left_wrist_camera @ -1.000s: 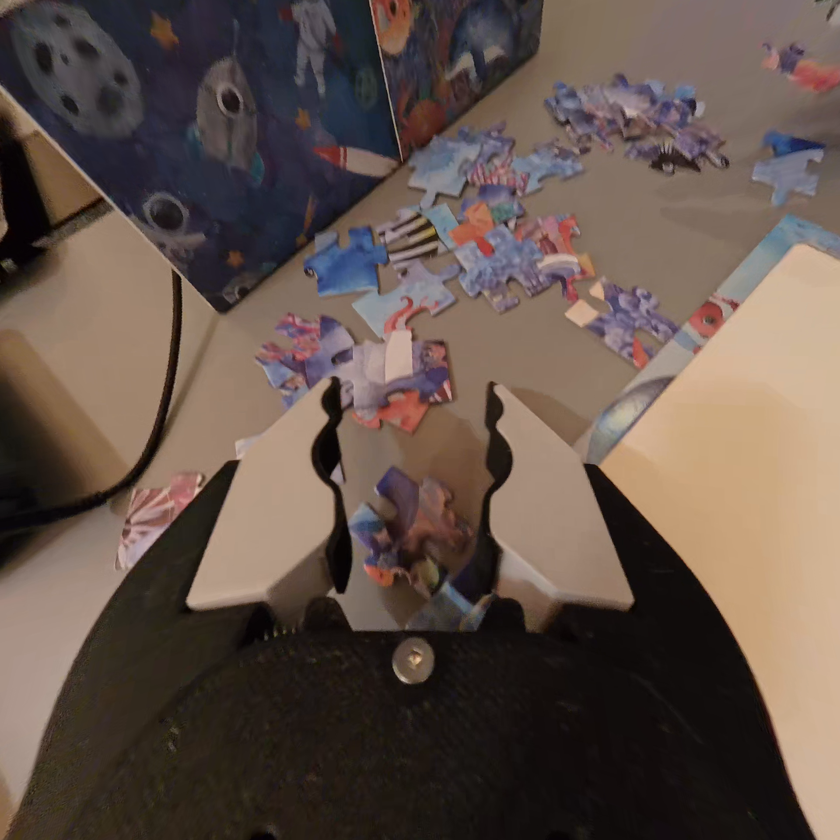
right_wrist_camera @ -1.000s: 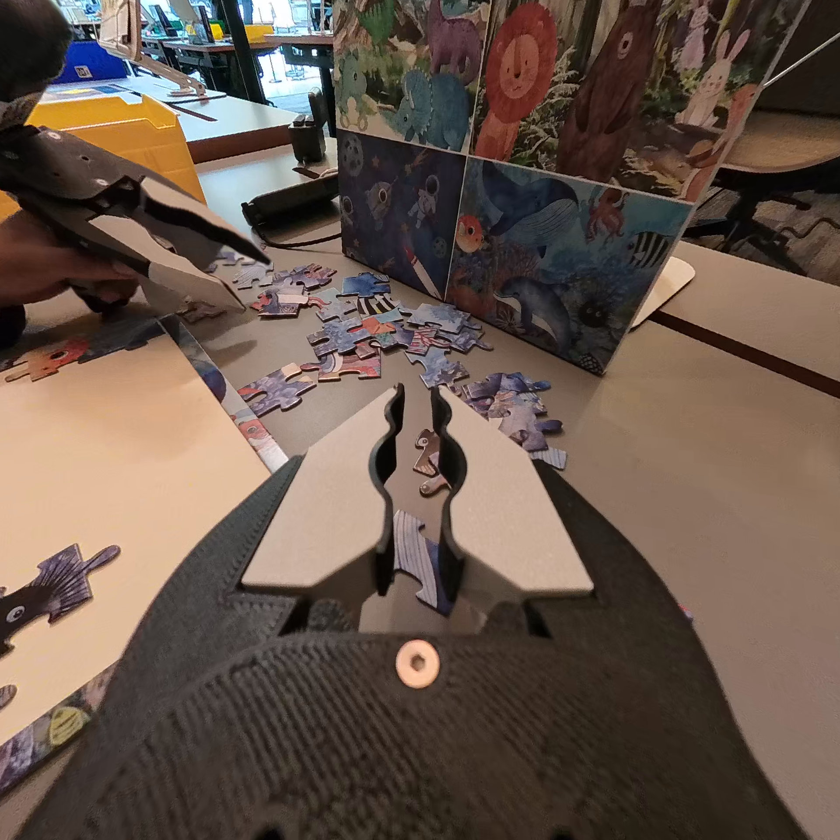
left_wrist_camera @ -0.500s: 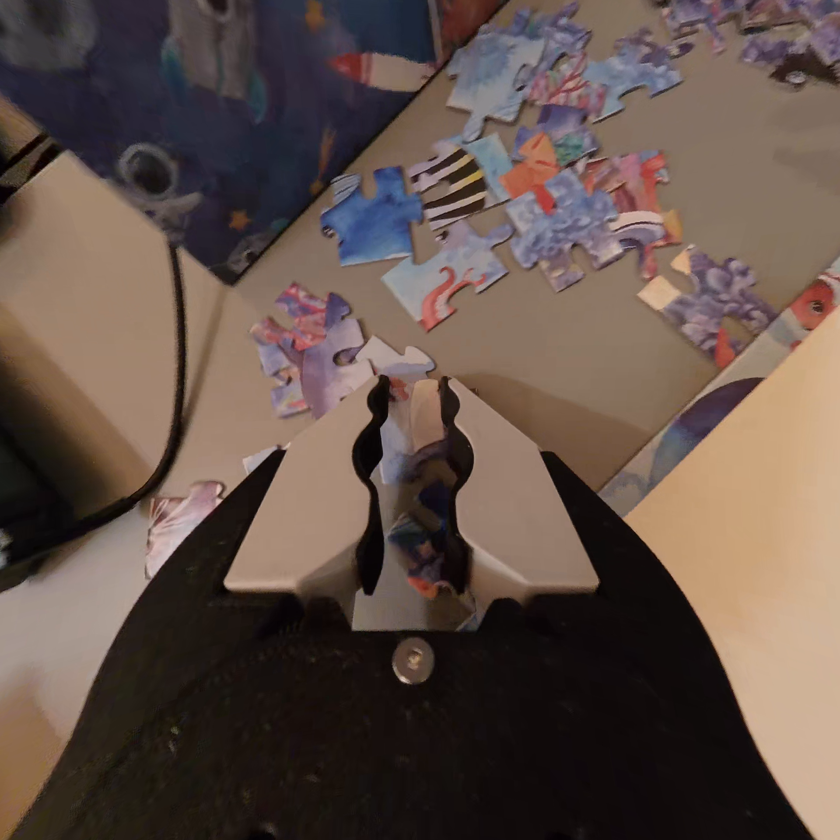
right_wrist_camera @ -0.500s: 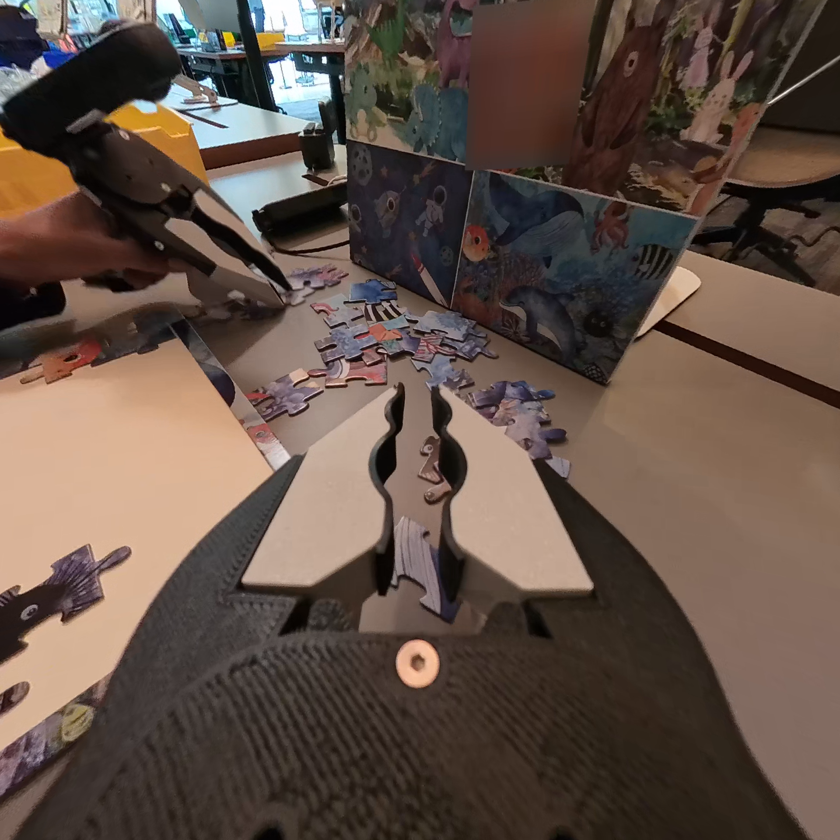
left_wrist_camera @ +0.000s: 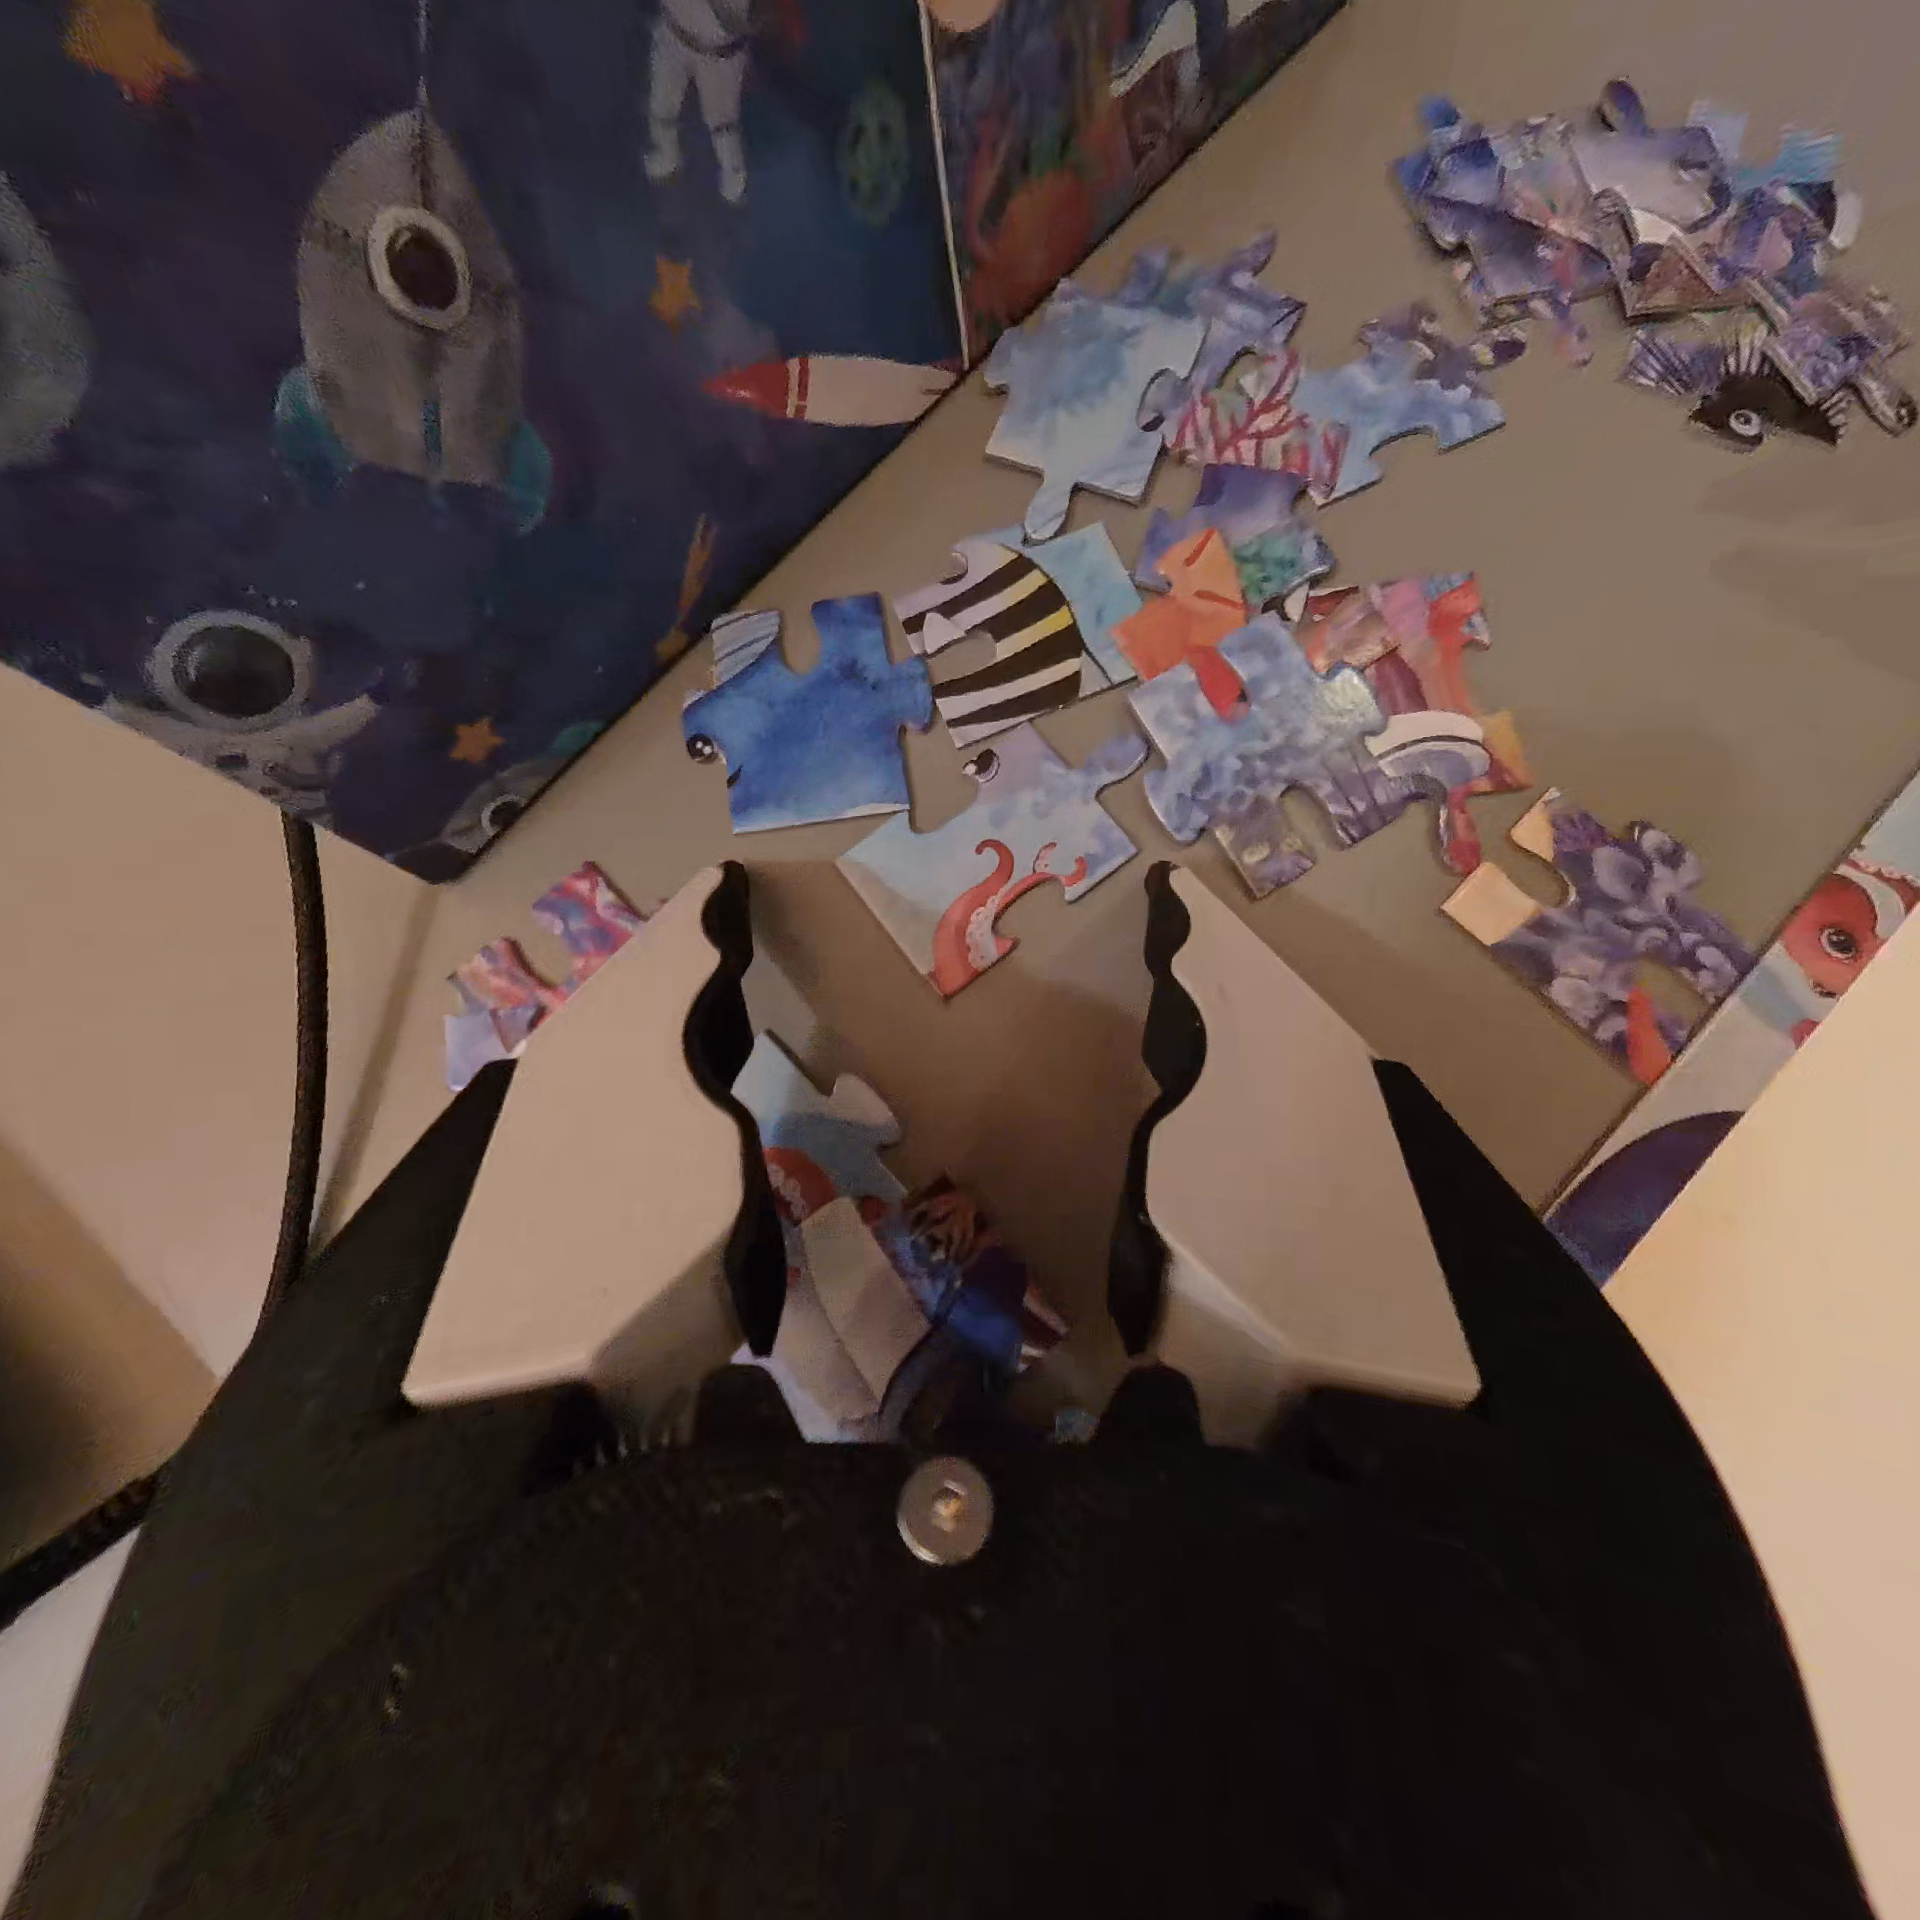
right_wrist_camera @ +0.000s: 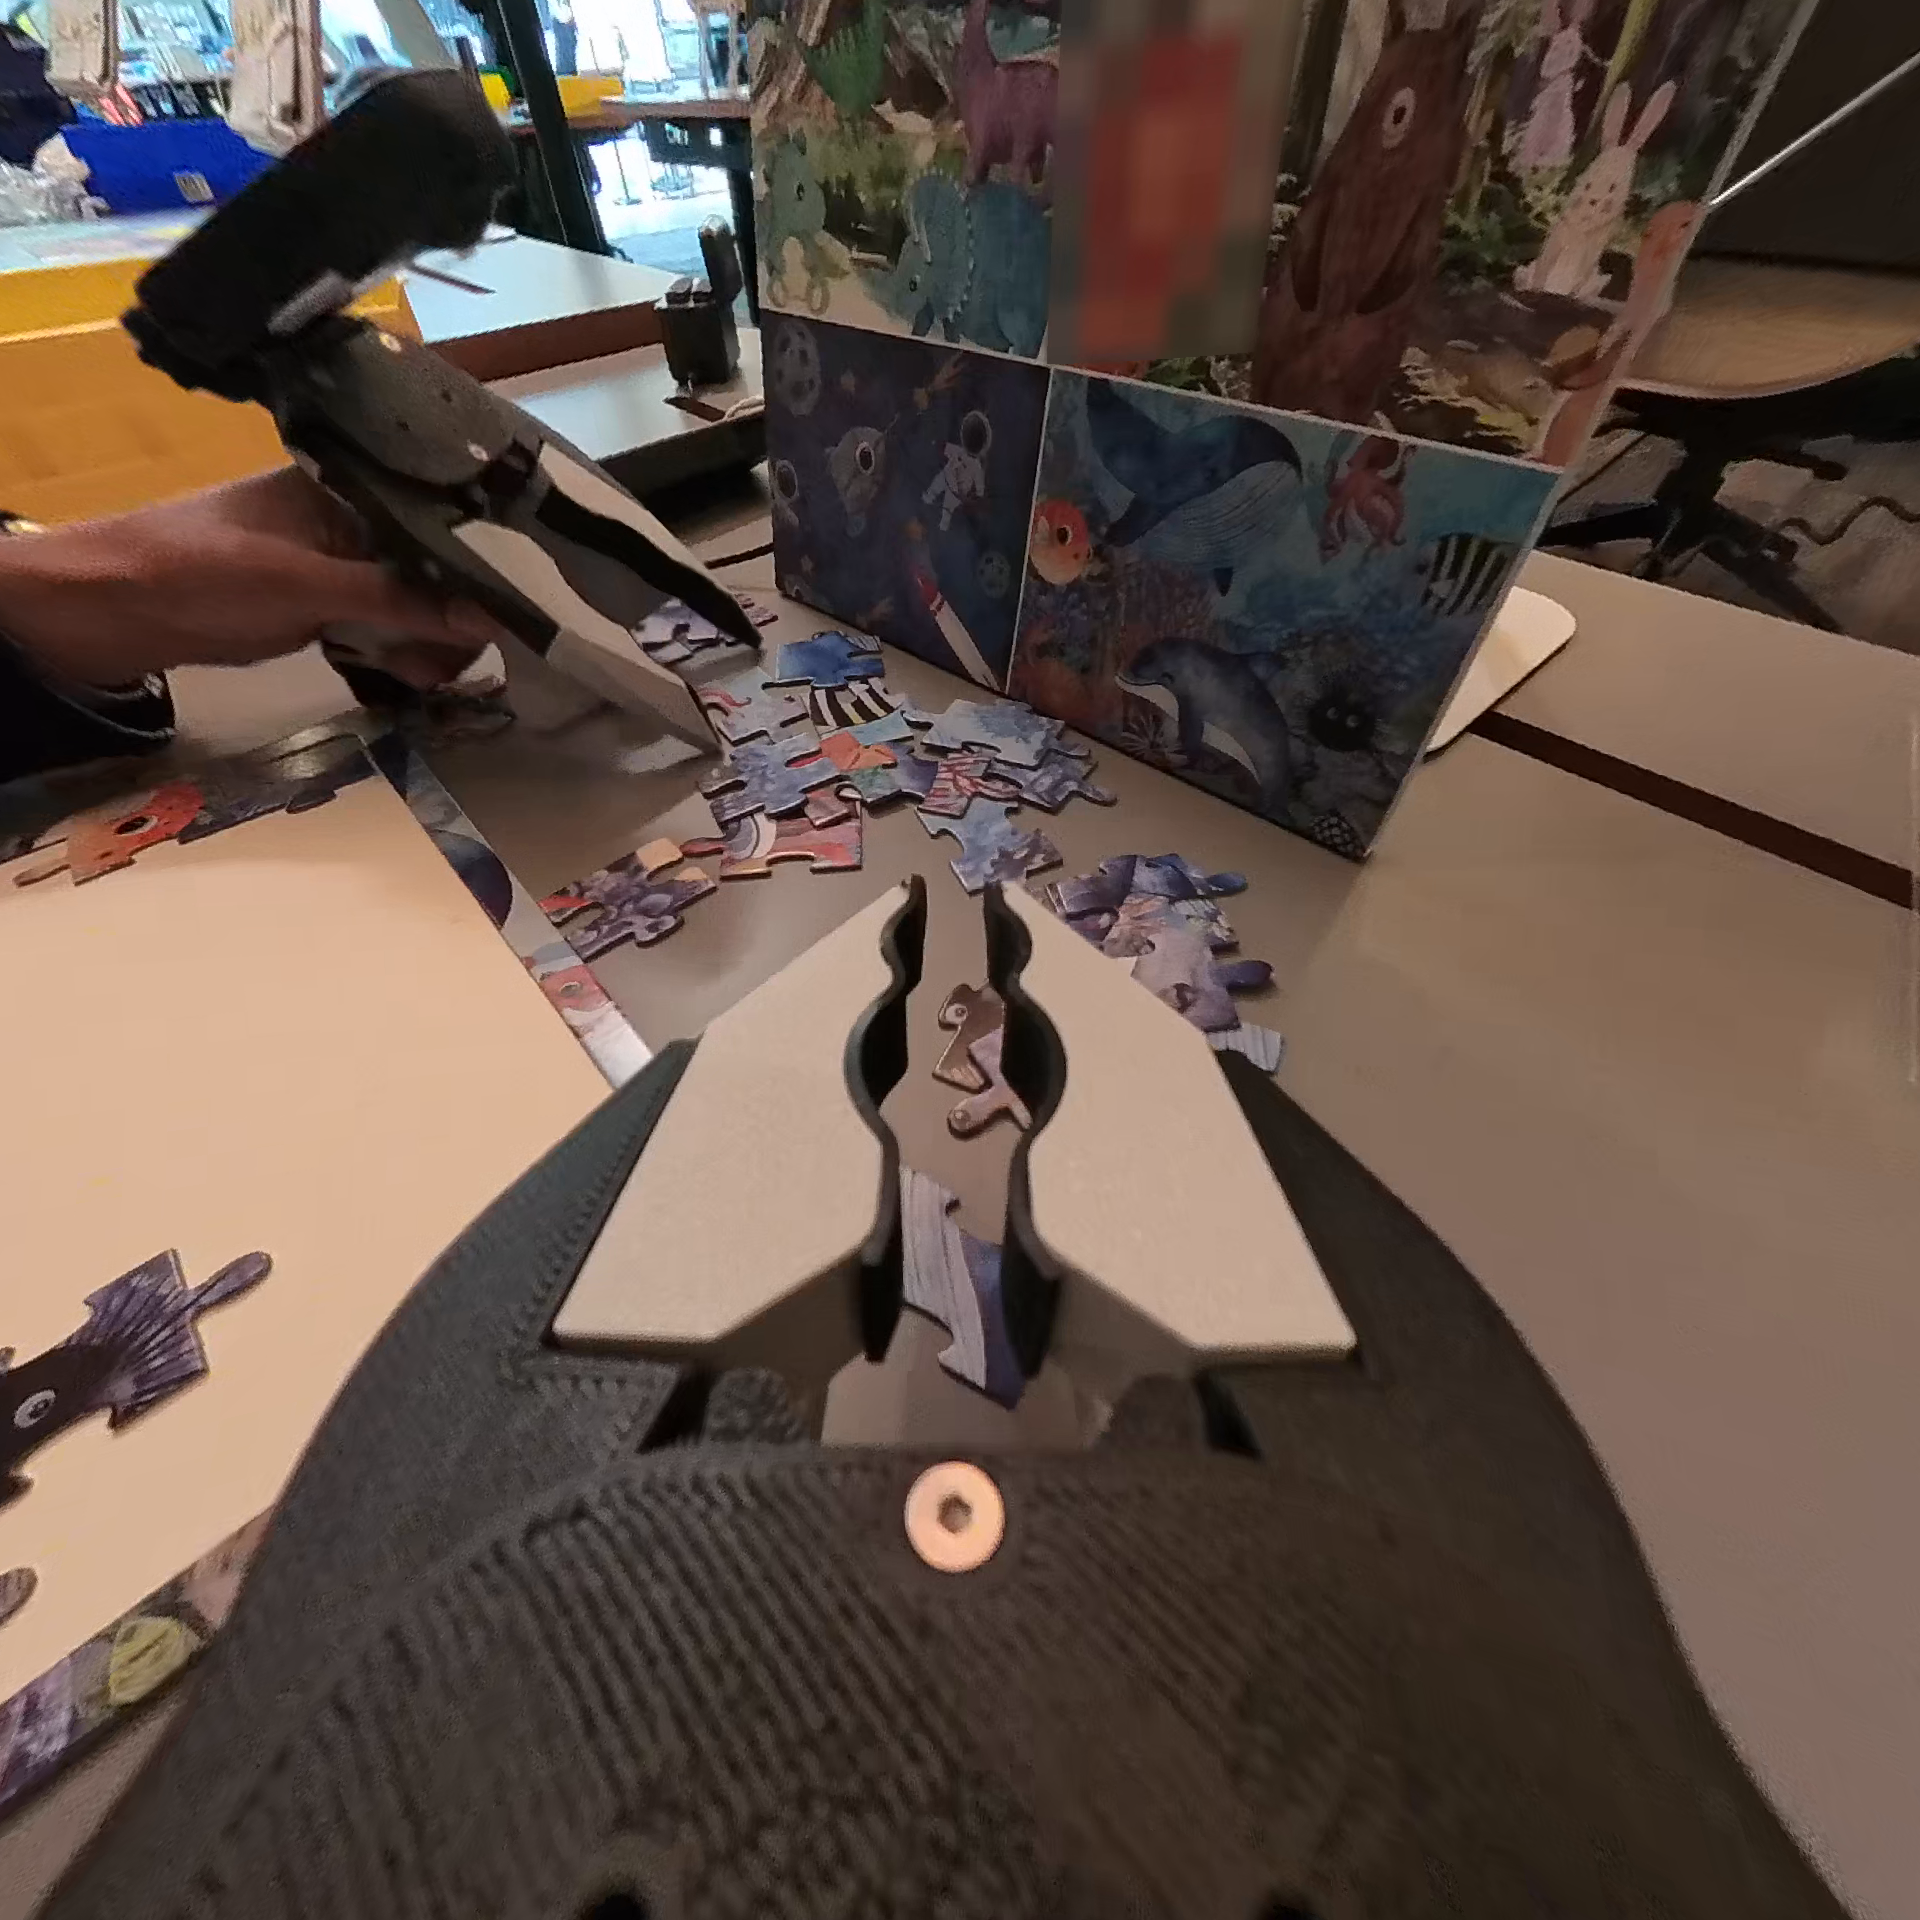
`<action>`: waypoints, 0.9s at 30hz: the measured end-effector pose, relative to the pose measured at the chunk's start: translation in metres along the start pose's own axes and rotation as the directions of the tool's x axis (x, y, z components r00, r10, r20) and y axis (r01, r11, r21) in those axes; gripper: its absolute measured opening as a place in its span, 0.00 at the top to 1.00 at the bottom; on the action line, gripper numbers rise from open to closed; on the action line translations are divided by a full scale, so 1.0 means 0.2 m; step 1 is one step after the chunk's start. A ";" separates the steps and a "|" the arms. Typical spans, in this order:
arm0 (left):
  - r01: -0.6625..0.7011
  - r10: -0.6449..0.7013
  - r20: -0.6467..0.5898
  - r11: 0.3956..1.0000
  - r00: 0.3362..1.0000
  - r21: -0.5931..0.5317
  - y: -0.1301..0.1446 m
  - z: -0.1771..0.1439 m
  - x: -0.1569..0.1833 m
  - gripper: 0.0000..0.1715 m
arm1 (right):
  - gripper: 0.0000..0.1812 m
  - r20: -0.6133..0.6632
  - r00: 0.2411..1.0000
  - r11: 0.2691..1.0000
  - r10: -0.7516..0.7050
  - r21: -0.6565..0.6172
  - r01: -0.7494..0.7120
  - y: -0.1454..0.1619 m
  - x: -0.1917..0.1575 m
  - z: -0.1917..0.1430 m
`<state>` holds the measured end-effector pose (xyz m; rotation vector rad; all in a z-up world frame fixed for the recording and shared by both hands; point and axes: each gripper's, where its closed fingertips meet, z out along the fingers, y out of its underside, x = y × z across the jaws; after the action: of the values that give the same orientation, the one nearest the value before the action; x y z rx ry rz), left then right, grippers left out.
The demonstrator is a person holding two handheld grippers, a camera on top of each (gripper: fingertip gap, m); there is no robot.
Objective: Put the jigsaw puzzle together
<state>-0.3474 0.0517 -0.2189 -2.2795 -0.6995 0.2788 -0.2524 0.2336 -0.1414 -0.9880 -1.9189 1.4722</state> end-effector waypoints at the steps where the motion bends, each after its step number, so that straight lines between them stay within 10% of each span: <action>1: -0.009 0.009 0.000 1.000 1.000 0.005 0.00 0.00 0.01 0.57 | 0.95 0.005 1.000 1.000 0.012 0.009 -0.012 -0.01 0.00 0.00; 7: 0.009 -0.009 -0.052 1.000 0.999 0.004 0.02 -0.04 0.04 0.86 | 0.95 0.019 1.000 1.000 0.010 0.010 -0.010 -0.02 -0.02 0.00; 27: -0.049 0.046 0.023 0.990 0.999 0.130 -0.05 -0.26 0.03 1.00 | 0.95 0.017 1.000 1.000 -0.003 0.002 0.003 -0.01 -0.02 0.01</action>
<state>-0.3263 0.0305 -0.1758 -2.1736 -0.6193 0.3598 -0.2512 0.2292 -0.1394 -0.9745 -1.9291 1.4852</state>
